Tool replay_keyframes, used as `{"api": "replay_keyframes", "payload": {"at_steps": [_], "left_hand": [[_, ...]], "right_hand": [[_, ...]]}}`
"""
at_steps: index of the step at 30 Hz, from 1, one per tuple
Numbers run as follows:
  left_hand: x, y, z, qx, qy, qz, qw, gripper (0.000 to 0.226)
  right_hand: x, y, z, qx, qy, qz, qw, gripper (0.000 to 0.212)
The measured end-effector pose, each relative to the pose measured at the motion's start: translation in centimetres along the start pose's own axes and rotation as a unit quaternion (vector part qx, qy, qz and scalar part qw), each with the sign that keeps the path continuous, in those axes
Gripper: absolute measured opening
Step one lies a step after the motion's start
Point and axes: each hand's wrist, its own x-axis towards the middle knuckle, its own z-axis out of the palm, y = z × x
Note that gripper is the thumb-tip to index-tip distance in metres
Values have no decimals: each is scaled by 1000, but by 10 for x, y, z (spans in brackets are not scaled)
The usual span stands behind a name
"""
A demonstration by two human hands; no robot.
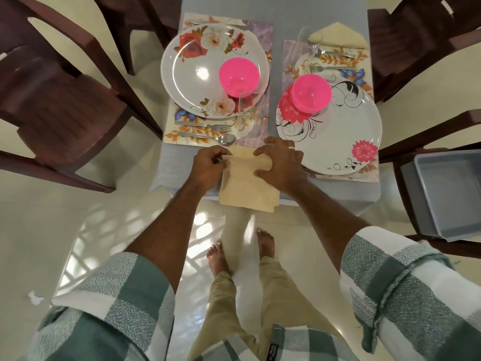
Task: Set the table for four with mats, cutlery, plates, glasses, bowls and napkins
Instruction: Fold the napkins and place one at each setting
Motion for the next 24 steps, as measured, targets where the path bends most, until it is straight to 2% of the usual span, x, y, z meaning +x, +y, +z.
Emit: {"api": "replay_keyframes", "payload": {"at_steps": [4, 8, 12, 14, 16, 18, 21, 24], "left_hand": [[1, -4, -4, -38, 9, -14, 999, 26], [0, -8, -6, -17, 29, -31, 999, 15], [-6, -5, -9, 61, 114, -58, 990, 9], [-11, 0, -9, 81, 131, -80, 985, 19], [-17, 8, -6, 51, 110, -116, 986, 36], [-24, 15, -4, 26, 87, -142, 986, 41], [-29, 15, -6, 39, 75, -144, 986, 32], [-29, 10, -10, 44, 76, -150, 985, 25]], "right_hand": [[-2, 8, 4, 20, 59, -15, 998, 27], [-13, 16, 2, 96, 65, -34, 993, 13], [-29, 6, 8, 45, 82, -84, 992, 17], [-37, -3, 15, 20, 67, -107, 992, 21], [-43, -13, 19, -6, 49, -116, 992, 20], [-49, -22, 23, -33, 32, -129, 991, 19], [-57, -29, 33, -52, 23, -139, 989, 16], [-57, -32, 41, -46, 58, -112, 991, 10]]}}
